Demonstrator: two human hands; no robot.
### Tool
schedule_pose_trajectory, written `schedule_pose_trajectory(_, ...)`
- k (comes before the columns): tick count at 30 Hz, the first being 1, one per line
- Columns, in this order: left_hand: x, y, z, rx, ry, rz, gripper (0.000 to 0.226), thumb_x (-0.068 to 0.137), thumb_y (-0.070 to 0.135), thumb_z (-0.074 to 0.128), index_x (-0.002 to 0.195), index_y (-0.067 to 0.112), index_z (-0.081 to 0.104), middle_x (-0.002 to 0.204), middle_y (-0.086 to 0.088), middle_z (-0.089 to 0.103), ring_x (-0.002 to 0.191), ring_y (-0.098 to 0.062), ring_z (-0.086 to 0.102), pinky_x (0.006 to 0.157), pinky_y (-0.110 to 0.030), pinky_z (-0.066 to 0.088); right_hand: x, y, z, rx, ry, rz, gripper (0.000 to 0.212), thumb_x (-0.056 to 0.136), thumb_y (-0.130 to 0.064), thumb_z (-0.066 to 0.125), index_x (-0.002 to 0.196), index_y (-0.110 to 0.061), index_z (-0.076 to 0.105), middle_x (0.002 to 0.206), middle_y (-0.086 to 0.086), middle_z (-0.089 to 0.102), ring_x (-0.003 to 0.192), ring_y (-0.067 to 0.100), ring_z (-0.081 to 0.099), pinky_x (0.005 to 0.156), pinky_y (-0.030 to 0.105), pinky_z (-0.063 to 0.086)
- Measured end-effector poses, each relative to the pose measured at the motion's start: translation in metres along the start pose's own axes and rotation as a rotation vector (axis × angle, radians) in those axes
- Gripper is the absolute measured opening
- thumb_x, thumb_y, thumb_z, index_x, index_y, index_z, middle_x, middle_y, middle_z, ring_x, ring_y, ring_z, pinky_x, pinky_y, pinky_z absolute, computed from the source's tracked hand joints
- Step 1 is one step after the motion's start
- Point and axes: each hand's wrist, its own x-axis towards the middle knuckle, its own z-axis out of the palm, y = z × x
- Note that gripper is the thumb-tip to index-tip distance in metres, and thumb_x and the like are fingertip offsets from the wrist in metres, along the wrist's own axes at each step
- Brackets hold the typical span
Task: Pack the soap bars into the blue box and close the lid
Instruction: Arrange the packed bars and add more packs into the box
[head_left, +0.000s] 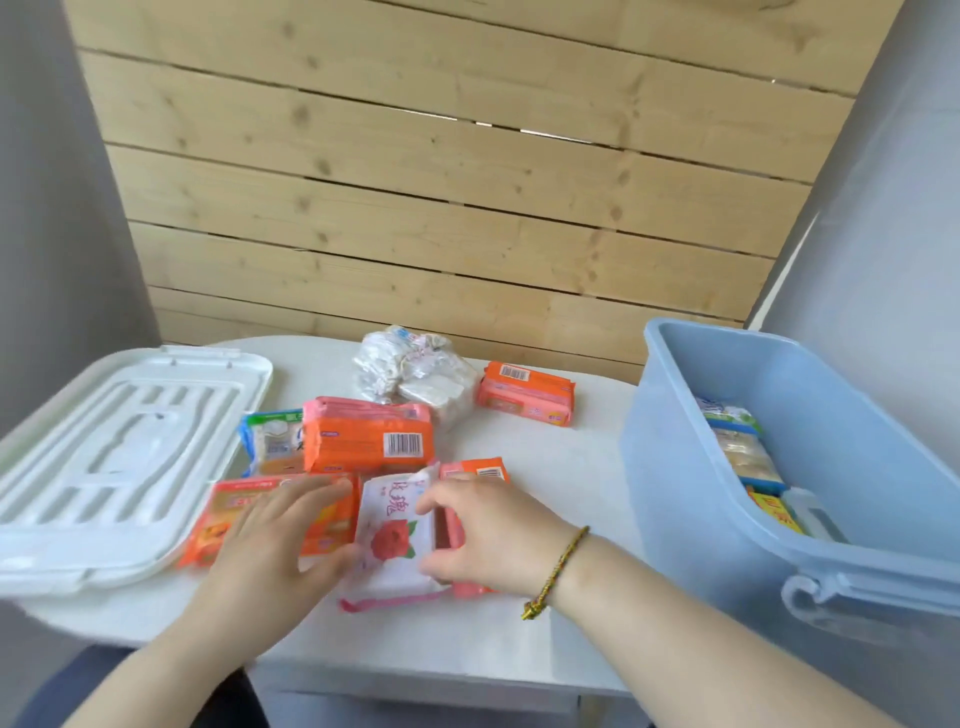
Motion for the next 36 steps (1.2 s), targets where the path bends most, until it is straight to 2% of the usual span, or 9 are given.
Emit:
schedule_pose_trajectory(2, -0.006, -0.014, 0.004, 0.029, -0.012, -0.013, 0.072, 0.061, 0.058, 0.039, 0.120, 0.019, 0.054, 0.131, 0.003, 0.050, 0.129, -0.021, 0.039, 0.110, -0.036, 0.019, 0.013, -0.008, 0.022, -0.017, -0.011, 0.057, 0.056, 0.080, -0.031, 0.064, 0.125, -0.005, 0.047, 0.135, 0.014, 0.048, 0.122, 0.027, 0.046, 0.096, 0.027, 0.035)
schedule_pose_trajectory(6, -0.005, -0.026, 0.012, 0.027, 0.065, 0.028, 0.042, 0.080, 0.037, 0.046, 0.119, 0.021, 0.054, 0.134, 0.001, 0.050, 0.132, -0.019, 0.036, 0.111, -0.031, 0.014, 0.033, -0.020, 0.042, 0.080, 0.181, 0.317, 0.079, 0.082, -0.039, 0.058, 0.141, -0.005, 0.018, 0.142, 0.014, 0.032, 0.125, 0.026, 0.043, 0.098, 0.031, 0.039)
schedule_pose_trajectory(12, -0.003, -0.042, 0.016, 0.014, 0.077, 0.126, 0.037, 0.091, 0.027, 0.043, 0.127, 0.032, 0.042, 0.144, 0.014, 0.033, 0.134, 0.000, 0.015, 0.107, -0.017, 0.001, 0.057, -0.036, 0.062, -0.184, -0.049, 0.449, 0.105, 0.080, -0.048, 0.055, 0.143, -0.012, -0.020, 0.153, 0.025, 0.002, 0.143, 0.033, 0.008, 0.113, 0.053, 0.005)
schedule_pose_trajectory(17, -0.003, -0.048, 0.013, -0.053, 0.079, 0.156, 0.038, 0.090, 0.017, 0.044, 0.126, 0.029, 0.045, 0.140, 0.016, 0.035, 0.127, 0.005, 0.013, 0.105, -0.016, 0.004, 0.056, -0.029, 0.062, -0.135, 0.031, 0.422, 0.103, 0.075, -0.025, 0.064, 0.145, -0.018, -0.011, 0.150, 0.018, 0.017, 0.136, 0.033, 0.028, 0.112, 0.045, 0.015)
schedule_pose_trajectory(22, 0.001, -0.036, 0.000, -0.213, 0.088, 0.068, 0.046, 0.084, 0.007, 0.054, 0.125, 0.025, 0.045, 0.136, 0.004, 0.046, 0.129, -0.016, 0.037, 0.105, -0.031, 0.029, 0.041, -0.020, 0.045, 0.052, 0.090, 0.328, 0.101, 0.071, -0.025, 0.067, 0.146, -0.020, -0.001, 0.146, 0.007, 0.030, 0.131, 0.025, 0.036, 0.107, 0.034, 0.030)
schedule_pose_trajectory(25, 0.009, -0.019, -0.016, -0.240, 0.142, 0.208, 0.069, 0.076, 0.002, 0.062, 0.121, 0.044, 0.032, 0.133, 0.025, 0.030, 0.126, -0.007, 0.034, 0.097, -0.024, 0.030, 0.025, -0.018, 0.010, 0.359, 0.095, 0.260, 0.095, 0.073, -0.022, 0.069, 0.145, -0.025, 0.008, 0.129, -0.006, 0.043, 0.112, 0.012, 0.047, 0.091, 0.020, 0.038)
schedule_pose_trajectory(28, 0.024, 0.021, -0.037, -0.252, 0.122, 0.414, 0.081, 0.070, 0.003, 0.070, 0.114, 0.056, 0.027, 0.127, 0.038, 0.019, 0.124, 0.004, 0.030, 0.098, -0.021, 0.028, 0.005, -0.011, -0.040, 0.658, -0.043, 0.187, 0.090, 0.070, -0.010, 0.071, 0.144, -0.016, 0.020, 0.140, -0.001, 0.043, 0.111, 0.003, 0.044, 0.091, 0.015, 0.041)
schedule_pose_trajectory(32, 0.047, 0.084, -0.063, -0.364, 0.049, 0.638, 0.061, 0.059, 0.032, 0.072, 0.110, 0.052, 0.045, 0.129, 0.029, 0.029, 0.117, 0.022, 0.029, 0.092, 0.001, 0.027, -0.027, -0.001, -0.096, 0.971, -0.221, 0.017, 0.052, 0.065, -0.003, 0.048, 0.115, -0.019, 0.048, 0.097, -0.003, 0.063, 0.074, -0.001, 0.065, 0.060, 0.010, 0.051)
schedule_pose_trajectory(36, 0.071, 0.138, -0.070, -0.424, -0.072, 0.676, 0.034, 0.057, 0.032, 0.079, 0.080, 0.040, 0.055, 0.103, 0.028, 0.053, 0.091, 0.025, 0.047, 0.078, 0.006, 0.032, -0.051, 0.024, -0.128, 0.966, -0.210, -0.036, 0.051, 0.055, -0.007, 0.056, 0.106, -0.014, 0.053, 0.082, 0.001, 0.060, 0.070, 0.010, 0.059, 0.058, 0.018, 0.048)
